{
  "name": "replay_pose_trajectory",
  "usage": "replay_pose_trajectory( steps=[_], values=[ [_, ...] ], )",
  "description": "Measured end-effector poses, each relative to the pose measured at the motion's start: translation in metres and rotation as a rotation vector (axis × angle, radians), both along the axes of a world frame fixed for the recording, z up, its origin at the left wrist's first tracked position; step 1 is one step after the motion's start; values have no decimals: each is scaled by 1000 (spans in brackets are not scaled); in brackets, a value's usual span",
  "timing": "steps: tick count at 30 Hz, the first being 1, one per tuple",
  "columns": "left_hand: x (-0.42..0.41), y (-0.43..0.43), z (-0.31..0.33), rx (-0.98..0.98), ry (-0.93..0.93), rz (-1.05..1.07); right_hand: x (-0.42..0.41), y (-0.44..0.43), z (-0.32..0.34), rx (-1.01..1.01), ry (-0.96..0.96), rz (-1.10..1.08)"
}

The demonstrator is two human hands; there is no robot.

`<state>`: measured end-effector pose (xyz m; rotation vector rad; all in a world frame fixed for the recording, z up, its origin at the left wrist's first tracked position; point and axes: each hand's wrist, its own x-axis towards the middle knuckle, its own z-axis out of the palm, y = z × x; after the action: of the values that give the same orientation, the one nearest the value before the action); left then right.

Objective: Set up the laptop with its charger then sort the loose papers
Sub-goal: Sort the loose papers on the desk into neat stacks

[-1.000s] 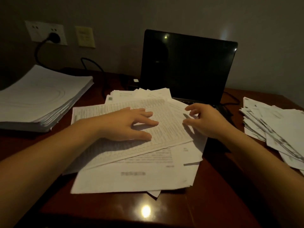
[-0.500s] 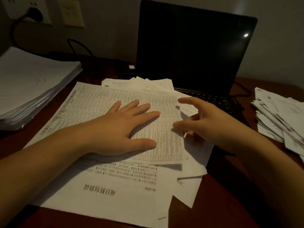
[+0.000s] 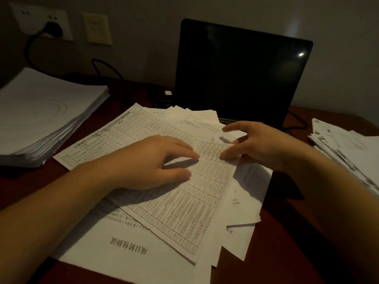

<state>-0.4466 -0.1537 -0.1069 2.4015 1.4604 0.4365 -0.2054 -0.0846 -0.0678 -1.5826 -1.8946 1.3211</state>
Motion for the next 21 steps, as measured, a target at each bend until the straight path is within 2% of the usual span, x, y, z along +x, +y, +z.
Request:
replay_pose_trajectory(
  steps=[2, 8, 13, 17, 21],
  values=[
    [-3, 2, -3, 44, 3, 49, -3, 8, 10, -42, -78, 97],
    [-11, 6, -6, 189, -63, 144, -20, 45, 32, 171, -400, 393],
    [-11, 5, -3, 231, -15, 204, -49, 74, 38, 199, -621, 540],
    [-13, 5, 0, 171, 16, 236, -70, 76, 40, 220, -688, 591],
    [-15, 5, 0, 56, 79, 279, -83, 72, 30, 302, -735, 545]
  ],
)
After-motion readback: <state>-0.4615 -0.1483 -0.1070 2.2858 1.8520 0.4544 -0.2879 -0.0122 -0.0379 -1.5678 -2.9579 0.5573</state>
